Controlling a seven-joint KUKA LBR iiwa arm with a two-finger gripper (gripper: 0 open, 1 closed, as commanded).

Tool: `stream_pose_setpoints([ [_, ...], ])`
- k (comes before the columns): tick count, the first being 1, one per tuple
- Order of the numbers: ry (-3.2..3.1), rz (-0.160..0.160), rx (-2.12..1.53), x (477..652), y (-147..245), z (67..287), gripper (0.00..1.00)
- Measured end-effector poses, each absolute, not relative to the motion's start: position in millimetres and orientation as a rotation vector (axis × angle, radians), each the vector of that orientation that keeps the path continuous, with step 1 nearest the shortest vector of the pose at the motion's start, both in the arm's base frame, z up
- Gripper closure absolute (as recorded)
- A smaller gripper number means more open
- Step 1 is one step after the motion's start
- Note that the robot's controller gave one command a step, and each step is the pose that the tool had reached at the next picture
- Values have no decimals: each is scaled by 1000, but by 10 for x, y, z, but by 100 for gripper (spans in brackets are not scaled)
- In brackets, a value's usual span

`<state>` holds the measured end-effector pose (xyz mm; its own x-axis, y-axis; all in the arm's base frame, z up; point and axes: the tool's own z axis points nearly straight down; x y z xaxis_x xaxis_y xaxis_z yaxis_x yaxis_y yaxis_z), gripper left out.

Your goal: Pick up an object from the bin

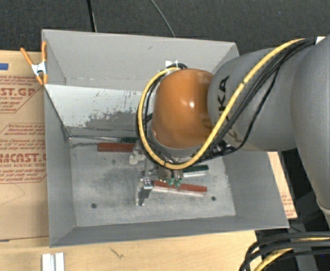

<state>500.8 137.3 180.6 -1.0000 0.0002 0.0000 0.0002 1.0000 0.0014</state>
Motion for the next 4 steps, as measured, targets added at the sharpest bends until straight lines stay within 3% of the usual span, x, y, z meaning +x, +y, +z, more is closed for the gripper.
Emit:
stream_pose_setpoints([
  [1, 3142, 2, 0, 5008, 1373, 1806, 0],
  [2, 3132, 3, -99, 5237, 1096, 1269, 0],
  [3, 3152, -2, -104, 5125, 808, 1099, 0],
  [4, 3126, 0, -208, 5151, 623, 1140, 0],
])
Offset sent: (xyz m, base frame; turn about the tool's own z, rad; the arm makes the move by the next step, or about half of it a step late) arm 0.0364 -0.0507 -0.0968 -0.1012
